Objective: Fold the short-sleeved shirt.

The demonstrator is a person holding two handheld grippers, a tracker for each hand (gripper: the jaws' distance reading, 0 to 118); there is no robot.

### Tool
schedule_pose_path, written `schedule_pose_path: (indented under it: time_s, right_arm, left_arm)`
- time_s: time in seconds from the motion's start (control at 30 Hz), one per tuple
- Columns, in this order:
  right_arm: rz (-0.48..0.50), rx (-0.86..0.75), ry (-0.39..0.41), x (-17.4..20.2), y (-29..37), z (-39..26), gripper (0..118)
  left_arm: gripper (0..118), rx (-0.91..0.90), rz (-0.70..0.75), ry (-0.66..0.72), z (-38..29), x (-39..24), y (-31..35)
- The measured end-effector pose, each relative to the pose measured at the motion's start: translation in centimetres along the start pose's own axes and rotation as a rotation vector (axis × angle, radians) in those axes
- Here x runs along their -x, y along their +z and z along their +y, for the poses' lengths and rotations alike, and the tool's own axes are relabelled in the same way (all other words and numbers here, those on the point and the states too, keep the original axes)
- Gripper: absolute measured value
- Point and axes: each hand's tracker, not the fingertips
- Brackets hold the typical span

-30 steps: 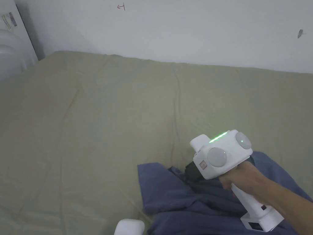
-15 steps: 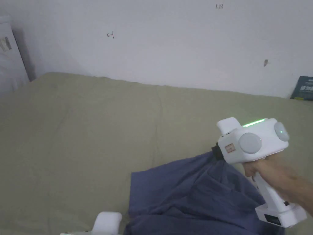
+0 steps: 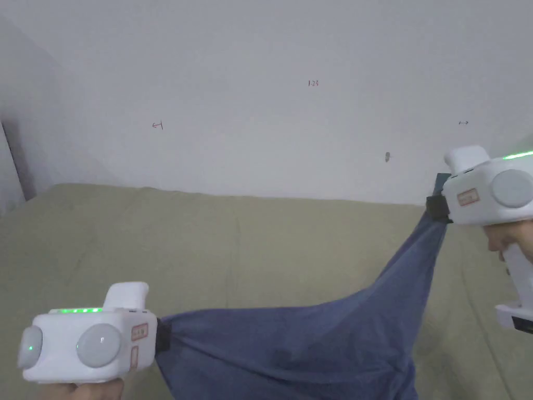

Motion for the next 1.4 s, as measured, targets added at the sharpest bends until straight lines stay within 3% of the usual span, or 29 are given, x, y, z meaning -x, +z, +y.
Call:
schedule_pose_path:
  time_s: [0.27,0.63,1.4]
  right_arm:
    - [-0.070,-0.090,-0.064,-4.7,7.8,0.8,3]
    - [-0.123,-0.184,-0.110,-7.4,14.2,2.3,3]
    - [-0.182,-0.214,-0.110,-10.7,11.3,6.5,3]
  left_arm:
    - [5,-0.133,0.072,0.007,5.3,1.2,5.3]
    - [5,-0.271,0.150,0.005,11.0,1.2,12.6]
    - [5,-0.369,0.214,-0.023,22.2,-1.4,12.9]
